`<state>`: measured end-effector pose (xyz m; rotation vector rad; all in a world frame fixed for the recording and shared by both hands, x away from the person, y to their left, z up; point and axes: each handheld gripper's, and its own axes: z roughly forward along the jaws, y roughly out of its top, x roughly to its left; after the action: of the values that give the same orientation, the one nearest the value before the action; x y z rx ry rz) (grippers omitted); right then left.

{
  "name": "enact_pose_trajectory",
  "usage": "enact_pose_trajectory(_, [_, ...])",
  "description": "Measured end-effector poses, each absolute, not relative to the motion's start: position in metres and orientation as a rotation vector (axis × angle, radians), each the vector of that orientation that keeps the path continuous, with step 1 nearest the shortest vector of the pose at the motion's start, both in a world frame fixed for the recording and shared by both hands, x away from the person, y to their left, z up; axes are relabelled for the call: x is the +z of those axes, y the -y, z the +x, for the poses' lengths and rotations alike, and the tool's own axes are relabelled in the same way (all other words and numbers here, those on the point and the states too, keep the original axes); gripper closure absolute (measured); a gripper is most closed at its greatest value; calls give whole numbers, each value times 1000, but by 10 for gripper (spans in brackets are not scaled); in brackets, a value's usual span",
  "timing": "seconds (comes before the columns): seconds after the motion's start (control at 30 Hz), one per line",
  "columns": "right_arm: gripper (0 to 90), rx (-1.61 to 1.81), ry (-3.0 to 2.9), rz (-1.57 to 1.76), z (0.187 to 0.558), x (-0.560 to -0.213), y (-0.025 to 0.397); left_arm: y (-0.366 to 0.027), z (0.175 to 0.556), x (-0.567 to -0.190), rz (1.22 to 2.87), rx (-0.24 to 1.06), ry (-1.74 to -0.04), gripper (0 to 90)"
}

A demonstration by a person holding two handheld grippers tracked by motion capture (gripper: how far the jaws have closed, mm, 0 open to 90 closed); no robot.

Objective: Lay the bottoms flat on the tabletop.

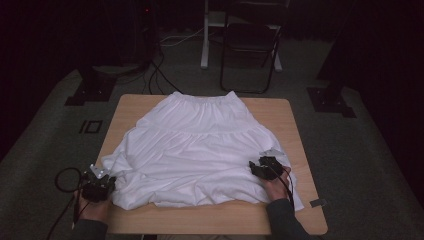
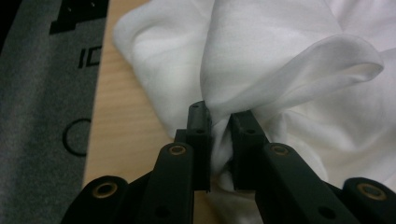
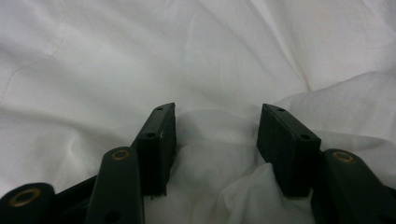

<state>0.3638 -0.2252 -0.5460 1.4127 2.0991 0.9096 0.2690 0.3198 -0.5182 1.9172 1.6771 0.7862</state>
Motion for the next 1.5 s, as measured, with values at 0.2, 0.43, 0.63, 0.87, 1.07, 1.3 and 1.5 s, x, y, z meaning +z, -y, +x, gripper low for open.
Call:
enact_pose_trajectory(0.2, [466,914,-2092,1416,363,-546,225,-324,257,-487,1814,774,-1599,566])
enact_pose_trajectory(0.43, [466,916,-2092,1415,363,-547,225,-311,258,-453,1772,834,-1509,500])
enact_pose_trajectory(0.63, [467,918,-2091,1413,363,-547,225,-294,262,-438,1774,848,-1427,493])
enact_pose_trajectory(0.87, [467,919,-2089,1412,363,-547,225,-268,285,-444,1821,797,-1379,567])
enact_pose_trajectory(1.07, [466,920,-2090,1410,363,-547,225,-241,310,-460,1914,734,-1341,702])
enact_pose_trajectory(1.3, [467,921,-2091,1407,363,-547,226,-244,337,-504,2023,649,-1478,702])
enact_pose_trajectory(1.5, [467,921,-2096,1406,363,-547,226,-272,324,-525,2023,651,-1589,736])
